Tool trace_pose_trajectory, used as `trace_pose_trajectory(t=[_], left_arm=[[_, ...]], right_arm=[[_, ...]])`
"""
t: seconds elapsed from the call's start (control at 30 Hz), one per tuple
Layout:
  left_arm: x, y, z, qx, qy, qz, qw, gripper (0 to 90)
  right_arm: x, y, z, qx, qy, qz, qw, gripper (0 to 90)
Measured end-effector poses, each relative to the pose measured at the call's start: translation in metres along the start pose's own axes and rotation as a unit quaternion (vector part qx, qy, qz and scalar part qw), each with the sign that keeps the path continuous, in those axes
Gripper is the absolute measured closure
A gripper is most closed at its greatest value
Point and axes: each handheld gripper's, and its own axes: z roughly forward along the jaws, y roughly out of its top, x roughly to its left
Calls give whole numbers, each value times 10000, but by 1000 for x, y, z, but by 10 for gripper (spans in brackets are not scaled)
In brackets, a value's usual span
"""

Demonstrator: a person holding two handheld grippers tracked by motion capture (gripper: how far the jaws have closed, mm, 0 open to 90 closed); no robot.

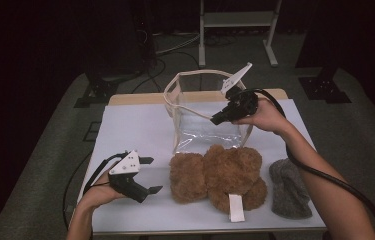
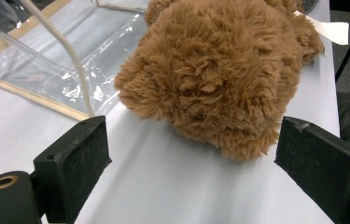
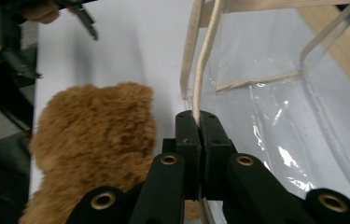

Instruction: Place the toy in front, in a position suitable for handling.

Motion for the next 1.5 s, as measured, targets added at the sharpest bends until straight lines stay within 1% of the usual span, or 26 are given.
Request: trace_pose_trajectory(t=[0.07,0.13,0.17,0.27,0.3,0.37,0.4,0.5,0.6,0.67,0.73,0.77,0.87,0.97,1.03,1.07,1.17,1.23,1.3,1.4,1.5], left_arm=[[0,0,0,-4,-10,3,10000,91],[0,0,1,-18,-12,8,10000,91],[0,1,1,-11,-14,16,10000,91],[0,0,1,-12,-18,18,10000,91],[0,0,0,-17,-3,7,10000,90],[1,0,0,-15,16,13,10000,90],[1,0,0,-7,17,18,10000,90],[0,0,0,2,18,19,10000,90],[0,0,0,2,16,11,10000,90],[-1,0,0,-8,17,0,10000,90],[-1,0,1,-16,12,4,10000,90],[-1,0,0,-4,15,2,10000,90],[0,0,0,4,14,9,10000,90],[1,-1,-1,-21,11,-23,10000,90],[1,-1,-1,-44,13,-36,10000,90],[1,-1,-1,-42,18,-37,10000,90],[1,-1,-2,-55,16,-34,10000,90],[2,-1,-2,-60,22,-33,10000,90],[2,-1,-2,-55,23,-32,10000,90],[2,-1,-2,-46,24,-30,10000,90],[0,-2,-3,-43,33,-50,10000,90]], right_arm=[[4,-1,-1,-4,59,-28,10000,870],[7,-3,0,21,67,-18,10000,867],[7,-4,-1,-16,27,-9,10000,850],[7,-7,-9,-394,-19,78,9992,694],[8,-8,-13,-505,-53,78,9987,654],[12,-9,-20,-717,-3,79,9974,586],[14,-9,-22,-751,-35,53,9972,556],[26,-10,-28,-827,-111,-148,9964,489],[39,-11,-31,-908,-118,-298,9954,439],[49,-13,-32,-939,-42,-467,9945,430],[58,-14,-31,-930,30,-557,9941,407],[61,-16,-29,-894,106,-613,9941,396],[72,-21,-18,-726,209,-701,9947,371],[78,-28,-6,-591,309,-690,9954,365],[79,-34,1,-503,324,-728,9956,362],[80,-37,5,-480,365,-679,9959,360],[80,-43,11,-445,350,-605,9966,359],[80,-45,13,-425,349,-604,9967,350],[82,-46,15,-366,349,-619,9968,342],[84,-48,19,-257,316,-720,9966,330],[86,-50,24,-161,260,-742,9968,318]])
